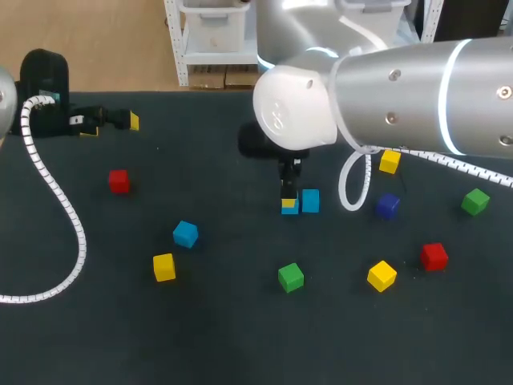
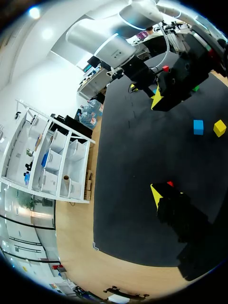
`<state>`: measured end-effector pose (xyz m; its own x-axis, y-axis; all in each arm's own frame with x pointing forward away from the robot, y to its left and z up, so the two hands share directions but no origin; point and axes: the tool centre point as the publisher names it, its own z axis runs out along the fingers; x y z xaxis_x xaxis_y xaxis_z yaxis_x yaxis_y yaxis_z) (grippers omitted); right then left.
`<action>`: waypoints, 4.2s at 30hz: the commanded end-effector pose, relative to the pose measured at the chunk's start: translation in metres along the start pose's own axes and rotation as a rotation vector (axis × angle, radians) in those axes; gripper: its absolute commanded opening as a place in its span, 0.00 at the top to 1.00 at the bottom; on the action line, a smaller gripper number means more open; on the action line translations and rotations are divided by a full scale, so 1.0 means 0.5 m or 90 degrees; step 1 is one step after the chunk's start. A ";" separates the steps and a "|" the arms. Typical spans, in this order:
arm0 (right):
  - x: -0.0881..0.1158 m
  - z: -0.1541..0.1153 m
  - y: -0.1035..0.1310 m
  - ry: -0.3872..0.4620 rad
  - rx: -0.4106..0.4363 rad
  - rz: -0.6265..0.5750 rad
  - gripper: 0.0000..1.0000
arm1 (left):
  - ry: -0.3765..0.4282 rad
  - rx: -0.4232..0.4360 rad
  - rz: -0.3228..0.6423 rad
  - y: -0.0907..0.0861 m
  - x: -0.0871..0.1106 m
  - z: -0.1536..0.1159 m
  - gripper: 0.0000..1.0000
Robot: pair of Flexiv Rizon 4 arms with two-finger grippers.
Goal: Place the blue cubes, place green cubes on the blue cubes, place the yellow cubes on the green cubes, then place the red cubes on the yellow cubes, and place purple cube on the red cubes.
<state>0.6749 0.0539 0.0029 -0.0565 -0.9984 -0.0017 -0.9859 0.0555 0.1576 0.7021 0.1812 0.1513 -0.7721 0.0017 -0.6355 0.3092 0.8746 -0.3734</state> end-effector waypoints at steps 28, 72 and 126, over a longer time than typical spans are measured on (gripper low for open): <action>0.004 0.001 -0.010 0.020 0.015 0.000 0.00 | -0.003 0.006 0.001 0.004 0.002 -0.001 0.00; 0.002 -0.015 -0.002 0.018 0.049 0.000 0.00 | -0.003 0.006 0.001 0.004 0.002 -0.001 0.00; 0.192 -0.093 0.167 -0.362 0.115 0.114 0.00 | -0.003 0.006 0.001 0.004 0.002 -0.001 0.00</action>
<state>0.6108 -0.0163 0.0650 -0.2485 -0.9020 -0.3531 -0.9686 0.2314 0.0908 0.7021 0.1812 0.1513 -0.7721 0.0017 -0.6355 0.3092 0.8746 -0.3734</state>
